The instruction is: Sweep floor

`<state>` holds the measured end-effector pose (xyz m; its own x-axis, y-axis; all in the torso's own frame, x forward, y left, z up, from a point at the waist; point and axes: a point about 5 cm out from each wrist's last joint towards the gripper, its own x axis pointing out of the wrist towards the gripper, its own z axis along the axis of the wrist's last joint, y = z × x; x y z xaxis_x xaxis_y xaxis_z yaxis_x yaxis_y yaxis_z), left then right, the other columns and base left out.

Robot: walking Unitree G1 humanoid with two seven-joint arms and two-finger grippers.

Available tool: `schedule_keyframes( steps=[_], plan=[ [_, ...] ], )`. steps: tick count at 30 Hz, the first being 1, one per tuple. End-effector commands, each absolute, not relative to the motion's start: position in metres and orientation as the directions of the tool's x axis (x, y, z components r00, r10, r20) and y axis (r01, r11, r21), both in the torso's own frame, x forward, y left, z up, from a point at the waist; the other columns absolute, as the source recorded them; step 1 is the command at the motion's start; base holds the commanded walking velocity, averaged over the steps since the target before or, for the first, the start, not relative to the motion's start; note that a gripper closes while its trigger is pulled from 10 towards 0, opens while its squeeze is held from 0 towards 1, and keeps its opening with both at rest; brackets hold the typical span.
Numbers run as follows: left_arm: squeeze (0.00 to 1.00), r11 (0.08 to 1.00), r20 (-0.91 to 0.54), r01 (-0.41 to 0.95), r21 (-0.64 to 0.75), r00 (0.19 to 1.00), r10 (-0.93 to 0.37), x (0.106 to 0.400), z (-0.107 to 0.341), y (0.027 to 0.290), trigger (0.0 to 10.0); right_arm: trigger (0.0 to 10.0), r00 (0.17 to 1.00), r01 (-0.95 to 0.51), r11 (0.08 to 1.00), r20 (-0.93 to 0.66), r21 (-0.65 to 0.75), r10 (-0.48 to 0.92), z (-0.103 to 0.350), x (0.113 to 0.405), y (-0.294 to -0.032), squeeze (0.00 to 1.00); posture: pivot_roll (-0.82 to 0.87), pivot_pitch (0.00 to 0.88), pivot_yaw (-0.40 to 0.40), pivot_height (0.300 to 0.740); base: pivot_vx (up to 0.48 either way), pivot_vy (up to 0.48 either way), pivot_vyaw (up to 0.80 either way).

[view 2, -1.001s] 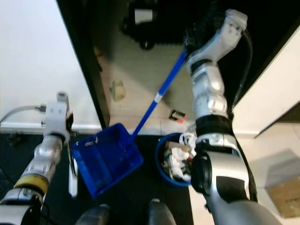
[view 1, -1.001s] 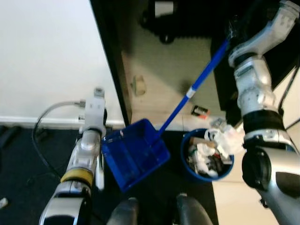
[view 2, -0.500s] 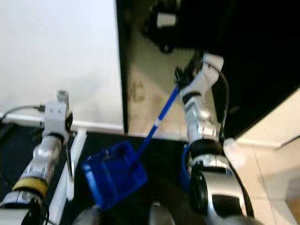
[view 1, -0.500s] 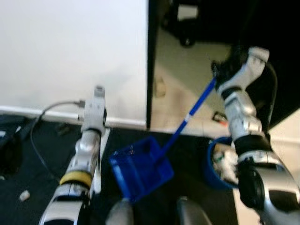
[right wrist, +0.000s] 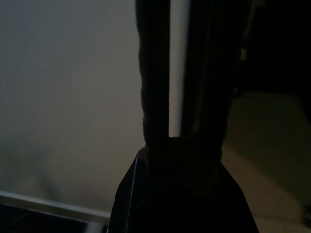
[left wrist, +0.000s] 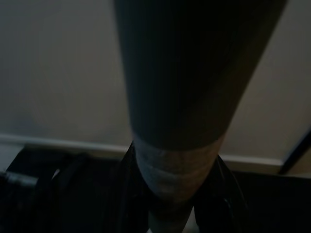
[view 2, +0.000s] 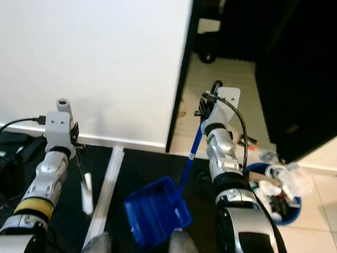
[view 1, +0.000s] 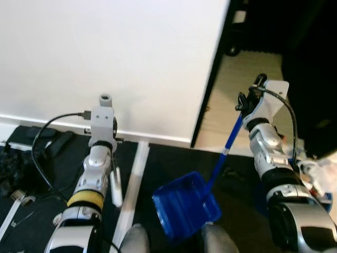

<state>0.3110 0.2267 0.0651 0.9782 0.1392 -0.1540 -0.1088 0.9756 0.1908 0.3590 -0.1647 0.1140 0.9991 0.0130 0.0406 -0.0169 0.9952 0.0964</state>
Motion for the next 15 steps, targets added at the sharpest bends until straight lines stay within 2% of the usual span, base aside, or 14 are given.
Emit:
schedule_keyframes(
  steps=[1, 6, 15],
  plan=[
    [0.0, 0.974, -0.136, -0.091, 0.208, 0.983, 0.121, 0.313, 0.069, 0.222, 10.0, 10.0, 0.997, 0.053, 0.993, 0.055, 0.102, -0.059, 0.114, 0.358, -0.179, 0.0, 0.1, 0.034, -0.064, 0.74, 0.0, 0.48, 0.0],
    [0.0, 0.972, -0.128, -0.086, 0.217, 0.985, 0.116, 0.313, 0.071, 0.222, 10.0, 10.0, 0.985, 0.164, 0.981, 0.043, 0.105, -0.169, 0.107, 0.351, -0.198, 0.0, 0.1, 0.04, -0.058, 0.74, 0.0, 0.48, 0.0],
    [0.0, 0.972, -0.121, -0.073, 0.223, 0.987, 0.102, 0.315, 0.074, 0.22, 10.0, 10.0, 0.976, 0.208, 0.972, 0.036, 0.107, -0.213, 0.1, 0.345, -0.209, 0.0, 0.1, 0.042, -0.051, 0.74, 0.0, 0.48, 0.0]
  ],
)
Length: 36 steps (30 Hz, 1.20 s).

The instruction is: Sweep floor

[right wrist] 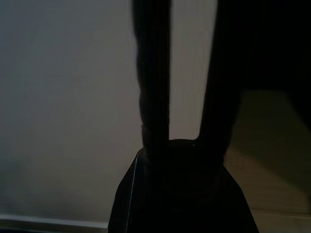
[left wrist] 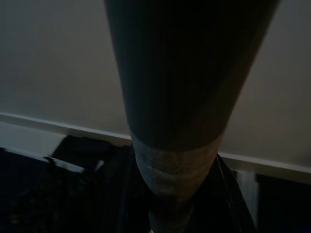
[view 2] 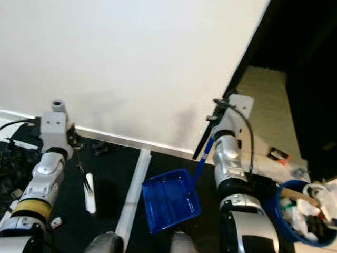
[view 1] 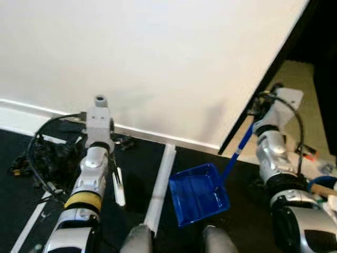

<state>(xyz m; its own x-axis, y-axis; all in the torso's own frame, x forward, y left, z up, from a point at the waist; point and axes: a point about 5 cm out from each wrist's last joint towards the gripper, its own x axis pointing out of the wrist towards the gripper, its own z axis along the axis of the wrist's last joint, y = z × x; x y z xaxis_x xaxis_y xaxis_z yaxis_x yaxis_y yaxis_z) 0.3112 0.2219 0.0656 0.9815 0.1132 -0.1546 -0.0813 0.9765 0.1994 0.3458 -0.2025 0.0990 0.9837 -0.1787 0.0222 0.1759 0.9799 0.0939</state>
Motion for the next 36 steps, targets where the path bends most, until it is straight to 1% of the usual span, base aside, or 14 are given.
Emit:
schedule_keyframes(
  steps=[1, 11, 14, 15, 17, 21, 25, 28, 32, 36],
  plan=[
    [0.0, 0.972, -0.119, -0.071, 0.223, 0.988, 0.1, 0.315, 0.074, 0.22, 10.0, 10.0, 0.976, 0.211, 0.972, 0.036, 0.106, -0.216, 0.1, 0.345, -0.209, 0.0, 0.1, 0.042, -0.051, 0.74, 0.0, 0.48, 0.0],
    [0.0, 0.977, -0.076, -0.035, 0.212, 0.996, 0.052, 0.32, 0.085, 0.211, 10.0, 10.0, 0.969, 0.242, 0.965, 0.025, 0.102, -0.246, 0.095, 0.341, -0.216, 0.0, 0.1, 0.046, -0.052, 0.74, 0.0, 0.48, 0.0],
    [0.0, 0.977, -0.058, -0.023, 0.214, 0.998, 0.036, 0.319, 0.087, 0.209, 10.0, 10.0, 0.968, 0.248, 0.963, 0.02, 0.103, -0.251, 0.094, 0.339, -0.217, 0.0, 0.1, 0.046, -0.052, 0.74, 0.0, 0.0, 0.0],
    [0.0, 0.983, -0.057, -0.023, 0.18, 0.998, 0.034, 0.319, 0.088, 0.207, 10.0, 10.0, 0.966, 0.255, 0.961, 0.015, 0.105, -0.258, 0.092, 0.338, -0.219, 0.0, 0.1, 0.051, -0.056, 0.74, 0.0, 0.0, 0.0],
    [0.0, 0.985, -0.059, -0.021, 0.172, 0.998, 0.032, 0.319, 0.088, 0.206, 10.0, 10.0, 0.965, 0.257, 0.961, 0.014, 0.105, -0.26, 0.091, 0.337, -0.219, 0.0, 0.1, 0.051, -0.056, 0.74, 0.0, 0.0, 0.0],
    [0.0, 0.974, -0.069, 0.033, 0.226, 0.997, -0.018, 0.319, 0.088, 0.2, 10.0, 10.0, 0.962, 0.272, 0.957, 0.006, 0.105, -0.274, 0.089, 0.335, -0.221, 0.0, 0.09, 0.05, -0.05, 0.74, 0.0, -0.465, 0.0],
    [0.0, 0.971, -0.071, 0.044, 0.234, 0.997, -0.029, 0.32, 0.088, 0.197, 10.0, 10.0, 0.96, 0.278, 0.955, 0.005, 0.107, -0.28, 0.088, 0.334, -0.223, 0.0, 0.09, 0.05, -0.049, 0.74, 0.0, -0.48, 0.0],
    [0.0, 0.977, -0.063, 0.037, 0.208, 0.998, -0.024, 0.32, 0.089, 0.196, 10.0, 10.0, 0.958, 0.284, 0.953, 0.003, 0.109, -0.286, 0.087, 0.333, -0.224, 0.0, 0.09, 0.05, -0.048, 0.74, 0.0, -0.48, 0.0],
    [0.0, 0.981, -0.057, 0.016, 0.191, 0.998, -0.005, 0.32, 0.09, 0.197, 10.0, 10.0, 0.957, 0.289, 0.951, 0.0, 0.107, -0.29, 0.086, 0.332, -0.226, 0.0, 0.09, 0.049, -0.048, 0.74, 0.0, -0.139, 0.0],
    [0.0, 0.975, -0.049, 0.002, 0.223, 0.999, 0.009, 0.32, 0.091, 0.202, 10.0, 10.0, 0.955, 0.296, 0.95, -0.008, 0.102, -0.297, 0.083, 0.33, -0.226, 0.0, 0.1, 0.049, -0.048, 0.74, 0.0, 0.0, 0.0]
  ],
)
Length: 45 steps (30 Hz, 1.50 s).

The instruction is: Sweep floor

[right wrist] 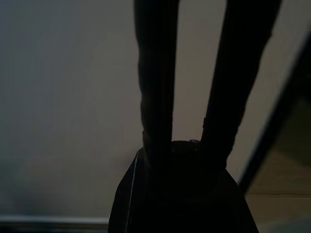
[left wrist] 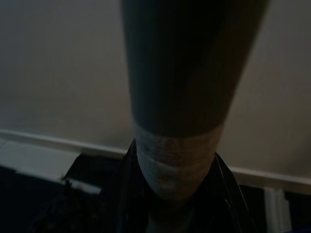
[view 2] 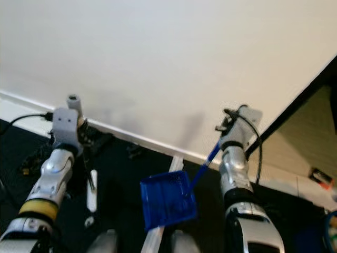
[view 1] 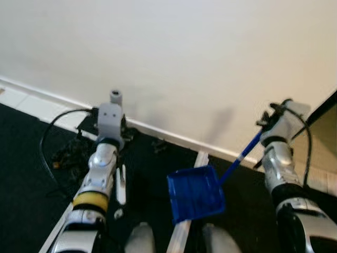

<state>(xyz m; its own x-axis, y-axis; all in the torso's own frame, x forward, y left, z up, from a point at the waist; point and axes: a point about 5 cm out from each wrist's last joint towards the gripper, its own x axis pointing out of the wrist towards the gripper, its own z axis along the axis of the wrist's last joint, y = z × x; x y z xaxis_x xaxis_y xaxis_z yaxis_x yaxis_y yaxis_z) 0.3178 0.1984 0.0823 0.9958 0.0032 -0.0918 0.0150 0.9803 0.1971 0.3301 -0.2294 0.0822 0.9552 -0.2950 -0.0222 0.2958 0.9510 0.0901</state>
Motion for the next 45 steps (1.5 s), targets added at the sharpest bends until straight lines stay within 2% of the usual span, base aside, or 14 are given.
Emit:
schedule_keyframes(
  steps=[1, 15, 22, 28, 34, 45],
  plan=[
    [0.0, 0.975, -0.049, 0.002, 0.223, 0.999, 0.009, 0.32, 0.091, 0.202, 10.0, 10.0, 0.955, 0.296, 0.95, -0.008, 0.102, -0.297, 0.083, 0.33, -0.226, 0.0, 0.1, 0.049, -0.048, 0.74, 0.0, 0.0, 0.0],
    [0.0, 0.941, -0.019, -0.001, 0.339, 1.0, 0.008, 0.321, 0.098, 0.218, 10.0, 10.0, 0.953, 0.302, 0.95, -0.053, 0.083, -0.298, 0.071, 0.326, -0.22, 0.0, 0.1, 0.043, -0.053, 0.74, 0.0, 0.0, 0.0],
    [0.0, 0.921, 0.052, 0.026, 0.39, 0.997, -0.05, 0.325, 0.113, 0.222, 10.0, 10.0, 0.949, 0.308, 0.95, -0.09, 0.052, -0.303, 0.063, 0.323, -0.219, 0.0, 0.1, 0.071, -0.051, 0.74, 0.0, 0.0, 0.0],
    [0.0, 0.898, 0.023, 0.064, 0.435, 0.996, -0.082, 0.326, 0.116, 0.229, 10.0, 10.0, 0.95, 0.304, 0.947, -0.109, 0.105, -0.293, 0.059, 0.324, -0.211, 0.0, 0.1, 0.099, -0.031, 0.74, 0.0, 0.0, 0.0],
    [0.0, 0.917, -0.063, 0.07, 0.392, 0.997, -0.05, 0.321, 0.102, 0.233, 10.0, 10.0, 0.964, 0.239, 0.96, -0.151, 0.146, -0.217, 0.051, 0.322, -0.199, 0.0, 0.1, 0.102, -0.032, 0.74, 0.0, 0.0, 0.0],
    [0.0, 0.961, -0.076, 0.016, 0.274, 0.997, 0.005, 0.319, 0.094, 0.223, 10.0, 10.0, 0.969, 0.109, 0.977, -0.238, 0.183, -0.063, 0.041, 0.324, -0.183, 0.0, 0.12, 0.096, -0.075, 0.74, 0.0, 0.0, 0.0]
  ],
)
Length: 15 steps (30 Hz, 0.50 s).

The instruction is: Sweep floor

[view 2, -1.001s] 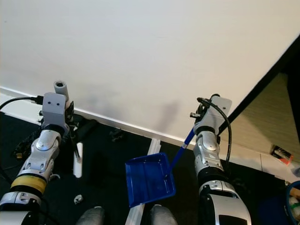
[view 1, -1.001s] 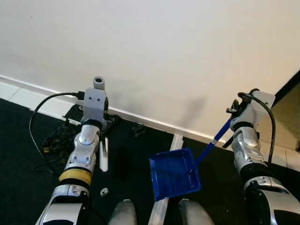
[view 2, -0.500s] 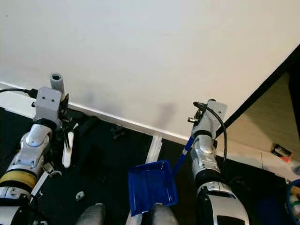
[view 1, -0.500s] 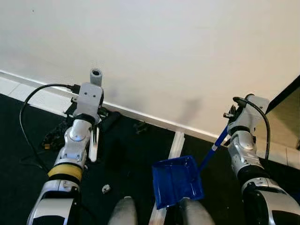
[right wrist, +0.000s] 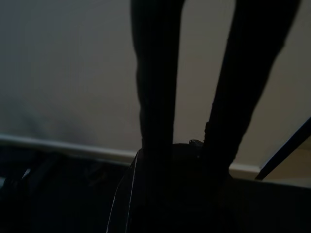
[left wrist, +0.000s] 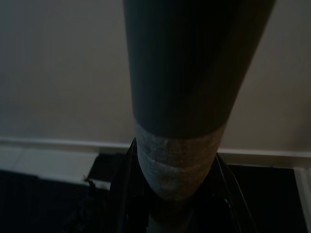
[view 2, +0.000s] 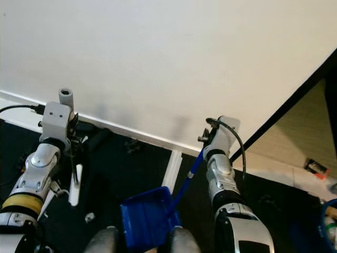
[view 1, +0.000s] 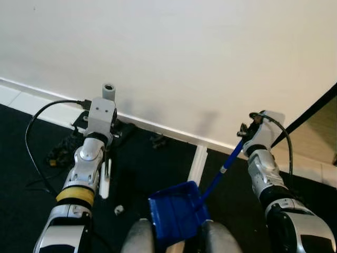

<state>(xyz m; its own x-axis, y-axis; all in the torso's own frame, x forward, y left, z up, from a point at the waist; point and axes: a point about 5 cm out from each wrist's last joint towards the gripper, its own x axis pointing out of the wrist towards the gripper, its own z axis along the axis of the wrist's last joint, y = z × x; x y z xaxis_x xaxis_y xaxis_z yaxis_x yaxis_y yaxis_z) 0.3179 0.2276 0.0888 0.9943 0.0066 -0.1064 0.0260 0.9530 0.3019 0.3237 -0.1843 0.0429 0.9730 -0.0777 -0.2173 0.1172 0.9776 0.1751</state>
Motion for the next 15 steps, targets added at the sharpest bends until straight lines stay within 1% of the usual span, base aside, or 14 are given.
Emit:
schedule_keyframes(
  steps=[1, 7, 12, 15],
  plan=[
    [0.0, 0.964, -0.077, 0.01, 0.264, 0.997, 0.011, 0.3183, 0.0929, 0.2225, 10.0, 10.0, 0.969, 0.105, 0.977, -0.239, 0.186, -0.059, 0.0407, 0.3239, -0.1819, 0.0, 0.11, 0.096, -0.075, 0.74, 0.0, 0.0, 0.0],
    [0.0, 0.972, -0.086, 0.002, 0.234, 0.996, 0.018, 0.3163, 0.0905, 0.2205, 10.0, 10.0, 0.969, 0.097, 0.974, -0.243, 0.203, -0.046, 0.0397, 0.3238, -0.1803, 0.0, 0.11, 0.099, -0.065, 0.74, 0.0, 0.0, 0.0],
    [0.0, 0.971, -0.088, 0.013, 0.237, 0.996, 0.008, 0.3164, 0.0911, 0.2181, 10.0, 10.0, 0.971, 0.065, 0.983, -0.24, 0.173, -0.022, 0.0387, 0.3226, -0.1775, 0.0, 0.11, 0.106, -0.051, 0.74, 0.0, 0.0, 0.0],
    [0.0, 0.97, -0.089, 0.02, 0.241, 0.996, 0.002, 0.3164, 0.0916, 0.2181, 10.0, 10.0, 0.971, 0.058, 0.983, -0.238, 0.173, -0.015, 0.0382, 0.322, -0.1764, 0.0, 0.11, 0.105, -0.043, 0.74, 0.0, 0.0, 0.8]
  ],
)
